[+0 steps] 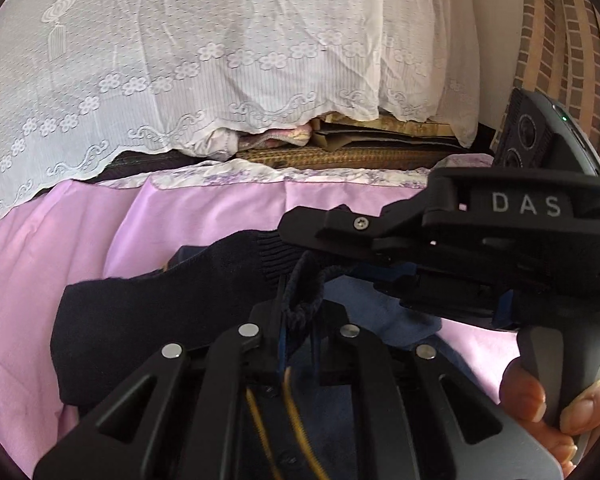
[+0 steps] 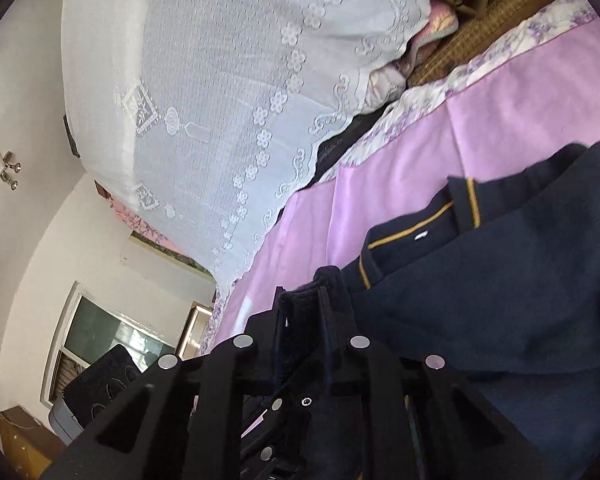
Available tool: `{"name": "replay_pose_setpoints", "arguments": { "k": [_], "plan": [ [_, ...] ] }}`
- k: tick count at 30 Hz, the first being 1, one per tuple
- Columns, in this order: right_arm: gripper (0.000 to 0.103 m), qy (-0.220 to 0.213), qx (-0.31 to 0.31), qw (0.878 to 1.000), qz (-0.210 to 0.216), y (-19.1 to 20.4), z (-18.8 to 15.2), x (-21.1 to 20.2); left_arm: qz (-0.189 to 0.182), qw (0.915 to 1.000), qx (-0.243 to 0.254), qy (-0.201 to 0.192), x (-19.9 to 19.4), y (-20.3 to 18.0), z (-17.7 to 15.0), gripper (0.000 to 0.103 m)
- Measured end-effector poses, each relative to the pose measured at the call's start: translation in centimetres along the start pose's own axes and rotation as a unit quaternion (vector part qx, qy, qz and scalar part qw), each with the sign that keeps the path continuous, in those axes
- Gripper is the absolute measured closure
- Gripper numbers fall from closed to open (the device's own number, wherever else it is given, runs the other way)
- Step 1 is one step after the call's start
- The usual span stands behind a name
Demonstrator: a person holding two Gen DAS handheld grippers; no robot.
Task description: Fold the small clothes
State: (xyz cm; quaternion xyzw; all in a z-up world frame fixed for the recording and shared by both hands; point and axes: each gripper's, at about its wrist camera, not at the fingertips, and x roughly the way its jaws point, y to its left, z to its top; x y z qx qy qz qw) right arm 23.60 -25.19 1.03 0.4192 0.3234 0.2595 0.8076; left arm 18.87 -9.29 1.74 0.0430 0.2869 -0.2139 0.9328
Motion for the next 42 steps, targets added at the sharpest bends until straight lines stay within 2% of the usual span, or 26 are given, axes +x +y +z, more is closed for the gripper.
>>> {"name": "replay_pose_setpoints", "arguments": {
  "k": [3, 7, 8, 9, 10, 11, 14, 16, 18, 21, 24, 26, 28, 31, 32, 33, 34, 36, 38, 40, 42],
  "plan": [
    [0.088, -0.015, 0.000, 1.000, -0.008, -2.0, 1.8, -1.9, -0.001, 0.9999, 0.015, 0.002, 1.9, -2.8, 1.0, 0.095],
    [0.088, -0.018, 0.021, 0.999, -0.019, -5.2, 2.9, -2.9, -0.001, 0.9996, 0.021, 0.018, 4.5, -5.1, 0.8, 0.094],
    [0.088, -0.016, 0.031, 0.999, -0.021, -6.1, 3.1, -2.8, 0.002, 0.9995, 0.020, 0.026, 5.2, -5.5, 0.6, 0.084],
    [0.088, -0.011, 0.042, 0.999, -0.025, -7.2, 3.2, -2.6, 0.001, 0.9991, 0.019, 0.038, 5.9, -5.8, 0.2, 0.062],
    [0.089, -0.006, 0.051, 0.998, -0.032, -8.1, 3.1, -2.4, 0.002, 0.9987, 0.018, 0.048, 6.4, -5.9, -0.3, 0.054],
    [0.088, -0.004, 0.058, 0.997, -0.045, -9.0, 3.0, -2.3, 0.008, 0.9983, 0.021, 0.053, 6.6, -6.0, -0.7, 0.041],
    [0.086, 0.002, 0.071, 0.994, -0.087, -11.0, 2.6, -2.0, 0.017, 0.9980, 0.041, 0.046, 5.4, -5.6, -1.4, 0.035],
    [0.086, -0.003, 0.072, 0.992, -0.102, -11.5, 2.4, -2.3, 0.015, 0.9985, 0.037, 0.038, 3.9, -4.0, -1.2, 0.029],
    [0.086, -0.018, 0.070, 0.991, -0.116, -11.3, 2.3, -3.0, 0.030, 0.9988, 0.025, 0.028, 2.5, -1.5, -1.1, 0.024],
    [0.086, -0.047, 0.043, 0.990, -0.128, -9.5, 2.2, -4.5, 0.043, 0.9981, -0.018, 0.039, 1.0, 3.5, -1.1, 0.024],
    [0.086, -0.057, -0.016, 0.990, -0.130, -6.0, 1.7, -4.8, 0.065, 0.9945, -0.063, 0.052, 0.0, 8.2, -1.9, 0.023],
    [0.086, -0.038, -0.050, 0.991, -0.121, -4.2, 0.9, -3.8, 0.077, 0.9916, -0.080, 0.066, -0.2, 10.6, -2.7, 0.023],
    [0.086, -0.003, -0.057, 0.992, -0.114, -3.8, 0.0, -2.1, 0.083, 0.9880, -0.090, 0.094, 0.5, 12.3, -3.8, 0.023],
    [0.086, 0.025, -0.057, 0.985, -0.162, -5.3, -0.9, -0.1, 0.125, 0.9787, -0.087, 0.137, 2.4, 14.1, -6.0, 0.023],
    [0.086, 0.033, -0.053, 0.979, -0.193, -6.3, -1.1, 0.2, 0.126, 0.9763, -0.093, 0.149, 3.0, 14.8, -6.9, 0.020],
    [0.091, 0.044, -0.046, 0.973, -0.221, -7.5, -1.2, 0.4, 0.109, 0.9758, -0.112, 0.153, 2.9, 15.6, -7.6, 0.019],
    [0.103, 0.049, -0.038, 0.972, -0.225, -8.6, -1.4, 0.2, 0.093, 0.9752, -0.134, 0.150, 2.7, 16.4, -7.7, 0.019],
    [0.103, 0.047, -0.017, 0.976, -0.212, -9.7, -1.4, -0.9, 0.098, 0.9731, -0.149, 0.146, 2.3, 17.1, -7.6, 0.019],
    [0.103, 0.026, -0.020, 0.971, -0.236, -9.4, -1.4, -2.4, 0.102, 0.9732, -0.144, 0.147, 1.8, 17.2, -7.7, 0.019],
    [0.100, -0.009, -0.029, 0.961, -0.276, -8.8, -1.4, -3.8, 0.112, 0.9743, -0.140, 0.137, 0.9, 16.9, -7.3, 0.020],
    [0.097, -0.024, -0.037, 0.966, -0.255, -7.7, -1.1, -4.0, 0.102, 0.9796, -0.131, 0.113, -0.1, 16.1, -5.9, 0.021]
  ]
}}
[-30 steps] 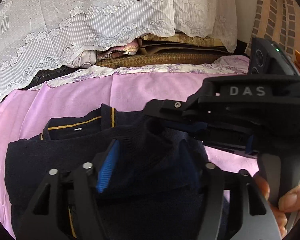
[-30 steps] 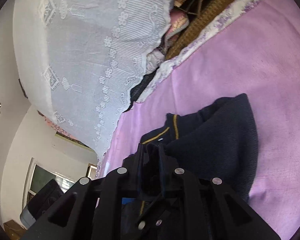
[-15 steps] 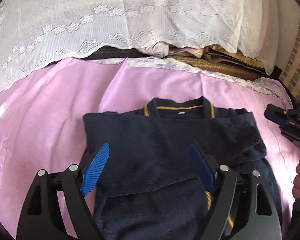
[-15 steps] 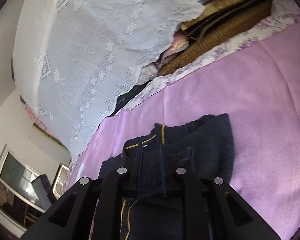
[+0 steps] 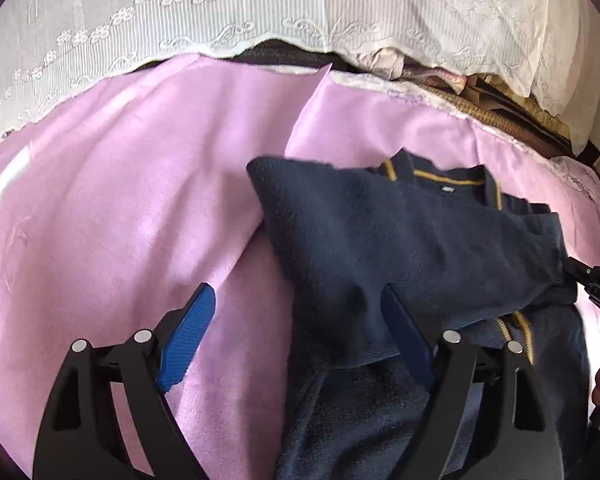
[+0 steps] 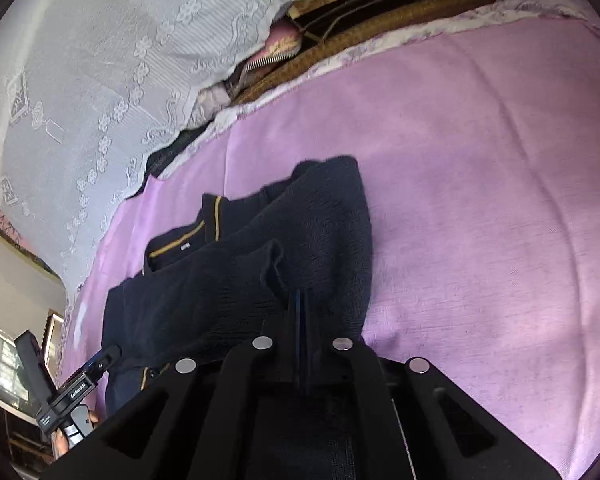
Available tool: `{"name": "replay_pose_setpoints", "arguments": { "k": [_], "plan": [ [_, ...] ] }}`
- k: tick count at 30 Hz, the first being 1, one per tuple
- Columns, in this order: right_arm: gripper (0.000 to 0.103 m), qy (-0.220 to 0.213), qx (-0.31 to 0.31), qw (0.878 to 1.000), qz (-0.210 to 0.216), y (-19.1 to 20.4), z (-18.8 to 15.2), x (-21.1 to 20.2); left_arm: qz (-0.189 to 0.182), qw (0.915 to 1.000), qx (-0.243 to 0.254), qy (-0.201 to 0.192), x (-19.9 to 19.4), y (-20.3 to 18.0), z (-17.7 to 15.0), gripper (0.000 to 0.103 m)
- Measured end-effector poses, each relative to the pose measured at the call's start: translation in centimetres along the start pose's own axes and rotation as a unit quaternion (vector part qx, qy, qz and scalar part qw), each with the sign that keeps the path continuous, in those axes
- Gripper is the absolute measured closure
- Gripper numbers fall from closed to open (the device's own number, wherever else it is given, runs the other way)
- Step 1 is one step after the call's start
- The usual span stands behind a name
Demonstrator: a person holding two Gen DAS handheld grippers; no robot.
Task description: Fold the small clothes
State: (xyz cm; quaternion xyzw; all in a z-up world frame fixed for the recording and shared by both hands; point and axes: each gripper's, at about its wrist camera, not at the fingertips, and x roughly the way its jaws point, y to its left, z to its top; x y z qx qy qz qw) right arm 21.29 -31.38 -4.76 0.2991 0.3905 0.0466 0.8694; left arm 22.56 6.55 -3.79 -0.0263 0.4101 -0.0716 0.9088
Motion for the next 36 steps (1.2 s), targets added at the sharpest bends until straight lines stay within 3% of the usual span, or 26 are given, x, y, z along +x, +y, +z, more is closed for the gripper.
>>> {"name": "replay_pose_setpoints", "arguments": {
  "k": [3, 5, 8, 10, 12, 14, 17, 19, 20, 23, 25, 28, 29, 30, 31, 33, 35, 36],
  "plan": [
    [0.097, 0.019, -0.029, 0.998, 0.049, 3.4, 0.3, 1.4, -0.059, 0.9981, 0.018, -0.003, -0.7, -2.3, 2.0, 0.021],
    [0.097, 0.045, -0.034, 0.996, 0.076, 5.5, 0.5, 3.5, -0.074, 0.9966, 0.036, 0.000, 0.0, -4.2, 3.2, 0.021],
    [0.097, 0.074, -0.020, 0.993, 0.088, 6.1, 0.9, 6.8, -0.058, 0.9968, 0.052, 0.016, 2.7, -5.7, 4.6, 0.021],
    [0.102, 0.088, -0.005, 0.993, 0.080, 4.7, 1.0, 8.3, -0.032, 0.9978, 0.040, 0.042, 5.2, -4.8, 4.7, 0.021],
    [0.103, 0.092, 0.023, 0.990, 0.107, 2.5, 1.1, 8.6, -0.020, 0.9978, 0.023, 0.059, 7.2, -3.0, 4.3, 0.019],
    [0.103, 0.077, 0.043, 0.991, 0.098, 1.1, 1.7, 7.4, -0.048, 0.9978, 0.014, 0.044, 7.1, -1.9, 3.8, 0.019],
    [0.103, 0.039, 0.051, 0.996, 0.063, -0.2, 2.0, 5.2, -0.026, 0.9993, 0.015, 0.024, 5.7, -1.4, 3.2, 0.021],
    [0.097, 0.024, 0.045, 0.997, 0.059, 0.4, 1.6, 3.7, -0.045, 0.9990, 0.002, 0.003, 3.6, -0.8, 2.3, 0.021],
    [0.097, 0.019, 0.019, 0.998, 0.062, 1.6, 1.2, 3.0, -0.072, 0.9974, -0.002, -0.009, 2.3, -0.7, 1.7, 0.021],
    [0.094, 0.027, -0.041, 0.994, 0.099, 5.5, -0.2, 1.7, -0.125, 0.9918, 0.001, -0.027, -0.3, -1.3, 1.1, 0.013],
    [0.070, 0.043, -0.062, 0.991, 0.112, 7.4, -1.3, 2.0, -0.141, 0.9899, 0.003, -0.013, -0.2, -1.9, 0.7, 0.012],
    [0.065, 0.064, -0.061, 0.992, 0.091, 6.7, -2.4, 3.3, -0.119, 0.9924, 0.009, 0.030, 2.2, -2.3, -0.4, 0.012],
    [0.066, 0.076, -0.041, 0.992, 0.092, 5.7, -2.6, 4.0, -0.118, 0.9923, 0.009, 0.034, 2.4, -2.3, -0.7, 0.012],
    [0.073, 0.085, -0.018, 0.991, 0.105, 4.5, -2.7, 4.4, -0.114, 0.9929, 0.014, 0.031, 2.2, -2.5, -0.8, 0.012],
    [0.089, 0.088, 0.005, 0.990, 0.112, 3.2, -2.7, 4.6, -0.107, 0.9935, 0.021, 0.030, 2.1, -2.7, -0.9, 0.012],
    [0.103, 0.092, 0.038, 0.988, 0.119, 1.3, -2.7, 4.5, -0.096, 0.9945, 0.033, 0.027, 1.7, -2.9, -1.5, 0.012],
    [0.103, 0.098, 0.078, 0.982, 0.144, -0.5, -3.1, 4.0, -0.083, 0.9954, 0.043, 0.021, 0.9, -2.9, -2.0, 0.012],
    [0.103, 0.094, 0.085, 0.984, 0.128, -1.0, -3.3, 3.5, -0.069, 0.9964, 0.044, 0.021, 0.3, -2.9, -2.4, 0.012]
  ]
}}
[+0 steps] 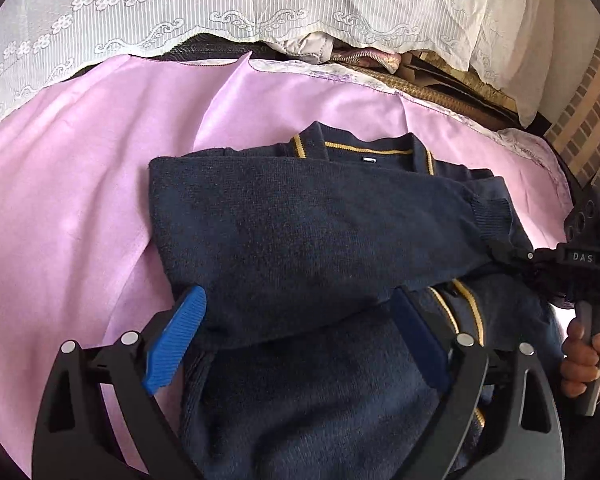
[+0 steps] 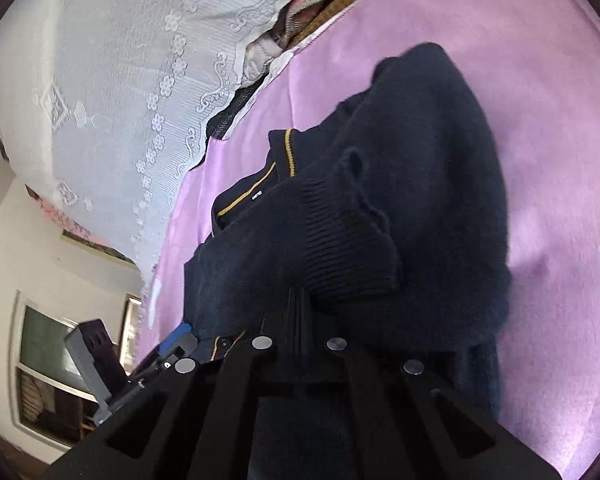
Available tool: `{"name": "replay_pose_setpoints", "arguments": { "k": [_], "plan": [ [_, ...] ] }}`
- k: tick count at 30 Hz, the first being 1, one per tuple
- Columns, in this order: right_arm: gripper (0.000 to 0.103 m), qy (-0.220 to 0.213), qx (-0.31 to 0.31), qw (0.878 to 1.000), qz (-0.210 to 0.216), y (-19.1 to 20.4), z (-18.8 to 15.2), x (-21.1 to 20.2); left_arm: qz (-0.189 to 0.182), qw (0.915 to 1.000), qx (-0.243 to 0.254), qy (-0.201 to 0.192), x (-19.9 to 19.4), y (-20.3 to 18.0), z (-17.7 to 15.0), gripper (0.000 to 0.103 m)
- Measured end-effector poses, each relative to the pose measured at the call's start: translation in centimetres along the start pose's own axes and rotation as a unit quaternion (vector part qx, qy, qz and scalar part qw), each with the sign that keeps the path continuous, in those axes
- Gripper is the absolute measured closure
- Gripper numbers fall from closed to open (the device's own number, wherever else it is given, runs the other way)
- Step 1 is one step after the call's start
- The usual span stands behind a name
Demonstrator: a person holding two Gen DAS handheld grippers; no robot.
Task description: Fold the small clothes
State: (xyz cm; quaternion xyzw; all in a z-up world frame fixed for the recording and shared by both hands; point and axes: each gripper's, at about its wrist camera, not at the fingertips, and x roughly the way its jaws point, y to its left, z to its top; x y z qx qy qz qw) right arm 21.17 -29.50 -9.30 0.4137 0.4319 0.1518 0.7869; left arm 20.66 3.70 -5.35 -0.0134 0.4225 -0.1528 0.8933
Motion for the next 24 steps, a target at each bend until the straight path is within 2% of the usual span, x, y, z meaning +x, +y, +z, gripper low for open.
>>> {"name": "replay_pose_setpoints", "arguments": {
  "k": [1, 2, 4, 5, 7, 9, 11, 14, 17, 19, 24],
  "plan": [
    [0.103, -0.015, -0.006, 1.000, -0.026, 0.0, -0.3, -0.9, 0.016, 0.9998, -0.007, 0.005, -0.5, 0.1, -0.5, 0.011],
    [0.102, -0.026, -0.019, 0.999, -0.041, 0.3, -0.7, -1.7, 0.015, 0.9997, -0.017, 0.008, -0.9, 0.4, -0.9, 0.012],
    [0.092, -0.046, -0.051, 0.996, -0.063, 2.1, -1.9, -3.5, -0.015, 0.9993, -0.035, -0.001, -2.5, 0.6, -1.7, 0.012],
    [0.088, -0.053, -0.074, 0.994, -0.060, 3.1, -2.6, -4.1, -0.024, 0.9990, -0.038, -0.008, -3.4, 0.4, -1.8, 0.012],
    [0.062, -0.057, -0.126, 0.988, -0.063, 5.7, -4.2, -4.6, -0.051, 0.9978, -0.034, -0.025, -5.3, -0.7, -2.0, 0.012],
    [0.061, -0.043, -0.176, 0.980, -0.078, 8.0, -6.0, -3.8, -0.058, 0.9980, -0.004, -0.025, -6.3, -2.6, -2.8, 0.011],
    [0.061, -0.014, -0.197, 0.976, -0.088, 8.6, -7.9, -2.5, -0.041, 0.9988, 0.025, -0.009, -6.0, -4.6, -4.3, 0.010],
    [0.061, 0.024, -0.214, 0.967, -0.136, 7.9, -10.9, -0.7, -0.022, 0.9978, 0.040, 0.047, -4.0, -5.9, -7.3, 0.009],
    [0.061, 0.015, -0.266, 0.948, -0.173, 8.4, -13.7, -1.6, -0.006, 0.9976, 0.053, 0.044, -4.9, -6.4, -9.1, 0.008],
    [0.058, 0.014, -0.277, 0.945, -0.174, 8.2, -15.3, -2.8, -0.016, 0.9975, 0.048, 0.049, -5.5, -6.3, -10.3, 0.005],
    [0.055, 0.014, -0.290, 0.941, -0.174, 6.7, -19.2, -6.0, -0.001, 0.9963, 0.072, 0.046, -7.6, -7.0, -13.0, 0.005]
  ]
}}
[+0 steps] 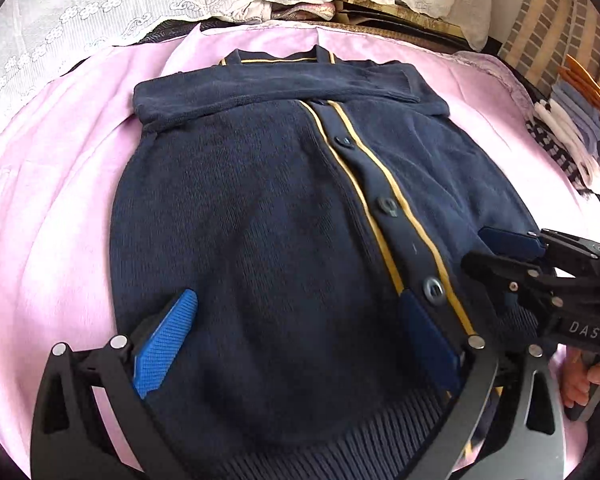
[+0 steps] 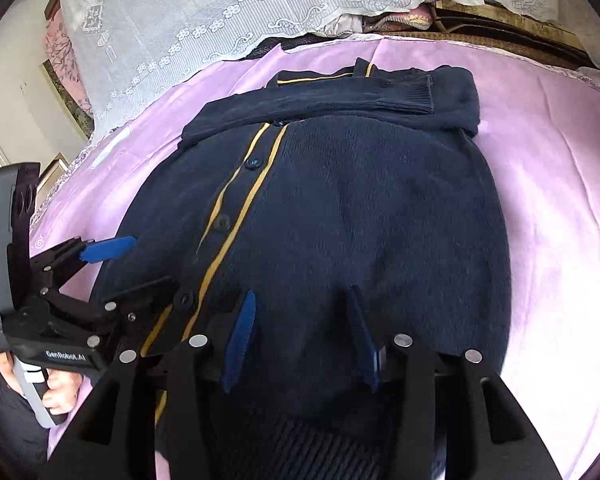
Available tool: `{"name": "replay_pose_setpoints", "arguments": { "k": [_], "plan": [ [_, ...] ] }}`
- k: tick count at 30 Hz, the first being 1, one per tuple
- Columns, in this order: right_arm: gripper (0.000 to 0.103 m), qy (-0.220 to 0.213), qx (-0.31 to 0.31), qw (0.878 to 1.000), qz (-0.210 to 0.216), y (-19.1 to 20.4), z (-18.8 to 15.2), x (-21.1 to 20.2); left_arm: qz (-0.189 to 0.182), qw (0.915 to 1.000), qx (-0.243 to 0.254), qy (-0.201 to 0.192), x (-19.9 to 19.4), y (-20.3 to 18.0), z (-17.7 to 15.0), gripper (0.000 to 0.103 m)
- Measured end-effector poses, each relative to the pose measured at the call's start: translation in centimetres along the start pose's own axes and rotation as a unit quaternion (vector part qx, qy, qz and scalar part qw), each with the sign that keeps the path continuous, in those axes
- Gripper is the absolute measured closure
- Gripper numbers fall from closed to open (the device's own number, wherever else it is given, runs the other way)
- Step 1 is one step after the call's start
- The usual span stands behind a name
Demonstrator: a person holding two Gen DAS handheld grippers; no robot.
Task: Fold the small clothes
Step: 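Move both grippers to the ribbed hem of the cardigan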
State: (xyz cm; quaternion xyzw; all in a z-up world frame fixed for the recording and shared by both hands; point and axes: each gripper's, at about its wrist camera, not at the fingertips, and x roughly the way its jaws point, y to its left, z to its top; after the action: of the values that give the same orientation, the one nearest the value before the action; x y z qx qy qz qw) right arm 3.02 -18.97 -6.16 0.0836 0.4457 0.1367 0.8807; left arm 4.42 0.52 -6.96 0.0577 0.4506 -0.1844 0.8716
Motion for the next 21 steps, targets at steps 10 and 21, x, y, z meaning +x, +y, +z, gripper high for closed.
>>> {"name": "replay_pose_setpoints", "arguments": {
  "k": [10, 21],
  "plan": [
    [0.035, -0.104, 0.073, 0.989, 0.075, -3.6, -6.0, -8.7, -0.080, 0.9911, -0.071, -0.079, -8.1, 4.6, -6.1, 0.005],
    [0.035, -0.051, 0.189, 0.966, 0.168, -7.5, -6.6, -6.5, -0.214, 0.9655, -0.148, 0.001, -4.5, 7.0, -6.4, 0.005]
  ]
}}
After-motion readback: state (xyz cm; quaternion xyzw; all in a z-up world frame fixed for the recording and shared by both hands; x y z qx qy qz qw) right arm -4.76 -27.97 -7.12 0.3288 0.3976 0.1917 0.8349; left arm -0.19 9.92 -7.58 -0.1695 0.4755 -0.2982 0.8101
